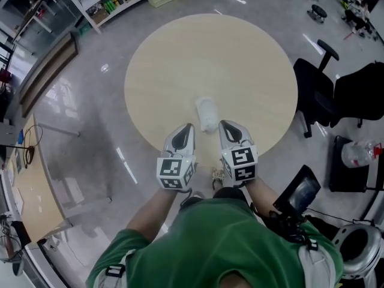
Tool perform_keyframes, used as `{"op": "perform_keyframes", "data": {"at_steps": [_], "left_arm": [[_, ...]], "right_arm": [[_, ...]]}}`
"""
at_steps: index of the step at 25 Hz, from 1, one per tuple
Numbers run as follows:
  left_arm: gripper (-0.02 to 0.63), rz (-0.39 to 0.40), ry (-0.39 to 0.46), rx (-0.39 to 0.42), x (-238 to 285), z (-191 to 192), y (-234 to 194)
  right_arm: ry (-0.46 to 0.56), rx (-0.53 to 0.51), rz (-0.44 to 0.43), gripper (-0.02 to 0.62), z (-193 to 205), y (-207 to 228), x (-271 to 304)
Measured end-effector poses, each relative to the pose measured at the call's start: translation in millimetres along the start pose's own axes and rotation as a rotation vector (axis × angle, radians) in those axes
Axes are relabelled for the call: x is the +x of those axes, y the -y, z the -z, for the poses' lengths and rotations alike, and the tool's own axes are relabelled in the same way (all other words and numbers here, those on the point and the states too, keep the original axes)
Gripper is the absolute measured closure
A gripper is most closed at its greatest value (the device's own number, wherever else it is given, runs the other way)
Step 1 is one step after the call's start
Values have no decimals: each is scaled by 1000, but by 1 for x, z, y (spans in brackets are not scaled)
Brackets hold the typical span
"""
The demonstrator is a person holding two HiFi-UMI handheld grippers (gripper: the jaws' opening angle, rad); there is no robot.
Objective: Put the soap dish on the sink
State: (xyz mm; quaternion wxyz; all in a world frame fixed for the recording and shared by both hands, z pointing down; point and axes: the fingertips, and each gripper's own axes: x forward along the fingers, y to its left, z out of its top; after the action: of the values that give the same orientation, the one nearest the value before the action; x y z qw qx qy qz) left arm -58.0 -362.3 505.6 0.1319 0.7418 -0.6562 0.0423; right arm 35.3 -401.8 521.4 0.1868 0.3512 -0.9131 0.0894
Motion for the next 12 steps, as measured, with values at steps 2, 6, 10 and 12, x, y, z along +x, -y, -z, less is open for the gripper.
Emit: {"op": "perform_keyframes", "data": {"at_steps": [2, 6, 10, 12], "left_arm": [[600, -1, 27, -1, -16, -6, -1], [600, 0, 71, 1, -45, -15, -2], [600, 22, 107, 6, -69, -24, 9], [600, 34, 122, 9, -79, -27, 17]], "right_arm": [[20, -12, 4, 592, -7, -13, -10], [56, -33, 10, 592, -16, -38, -30], [84, -44, 21, 592, -22, -57, -55], [97, -45, 30, 592, -23, -64, -69]]}}
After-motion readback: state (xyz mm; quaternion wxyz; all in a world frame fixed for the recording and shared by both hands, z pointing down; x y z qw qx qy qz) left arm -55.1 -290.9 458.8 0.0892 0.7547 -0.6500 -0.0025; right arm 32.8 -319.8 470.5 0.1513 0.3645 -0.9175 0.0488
